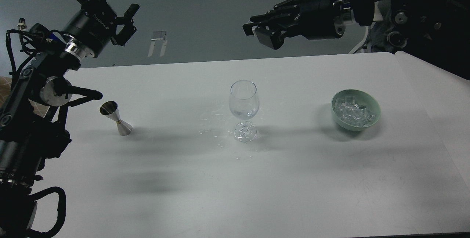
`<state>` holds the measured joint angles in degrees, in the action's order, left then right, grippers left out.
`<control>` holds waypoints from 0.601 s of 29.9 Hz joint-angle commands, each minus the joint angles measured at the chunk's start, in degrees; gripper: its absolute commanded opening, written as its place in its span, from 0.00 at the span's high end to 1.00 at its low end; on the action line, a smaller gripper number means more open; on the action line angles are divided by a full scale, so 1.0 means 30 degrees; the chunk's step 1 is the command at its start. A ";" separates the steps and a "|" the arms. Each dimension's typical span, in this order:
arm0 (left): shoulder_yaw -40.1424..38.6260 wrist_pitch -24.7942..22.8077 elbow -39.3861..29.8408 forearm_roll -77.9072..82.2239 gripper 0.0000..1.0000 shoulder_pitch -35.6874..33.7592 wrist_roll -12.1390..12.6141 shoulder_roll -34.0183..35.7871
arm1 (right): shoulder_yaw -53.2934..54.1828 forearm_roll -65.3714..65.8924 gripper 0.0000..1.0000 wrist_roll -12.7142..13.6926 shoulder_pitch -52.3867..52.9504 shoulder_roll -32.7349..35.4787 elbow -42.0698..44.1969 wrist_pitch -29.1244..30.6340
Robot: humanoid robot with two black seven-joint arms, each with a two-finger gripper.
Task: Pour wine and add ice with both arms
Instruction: 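Lift the ice with the right gripper and carry it over the glass, then open the right gripper to drop the ice into the wine glass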
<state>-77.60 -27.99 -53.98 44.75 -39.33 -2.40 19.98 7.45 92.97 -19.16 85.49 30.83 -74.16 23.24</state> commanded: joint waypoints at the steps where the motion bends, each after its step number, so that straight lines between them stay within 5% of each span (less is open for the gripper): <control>1: -0.0004 -0.0002 0.0006 -0.0003 0.02 -0.0045 0.0009 0.0050 | -0.1163 -0.0957 1.00 -0.0147 0.1061 -0.0548 0.0023 0.1539; 18: -0.0004 -0.0002 -0.0609 -0.0062 0.02 0.0277 0.0038 0.0021 | -0.4856 -0.2249 1.00 -0.0586 0.2088 -0.3184 0.2308 0.1588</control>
<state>-77.61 -28.01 -55.69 44.57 -38.54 -2.30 19.90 -5.96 86.27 -20.58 91.83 22.38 -68.06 28.00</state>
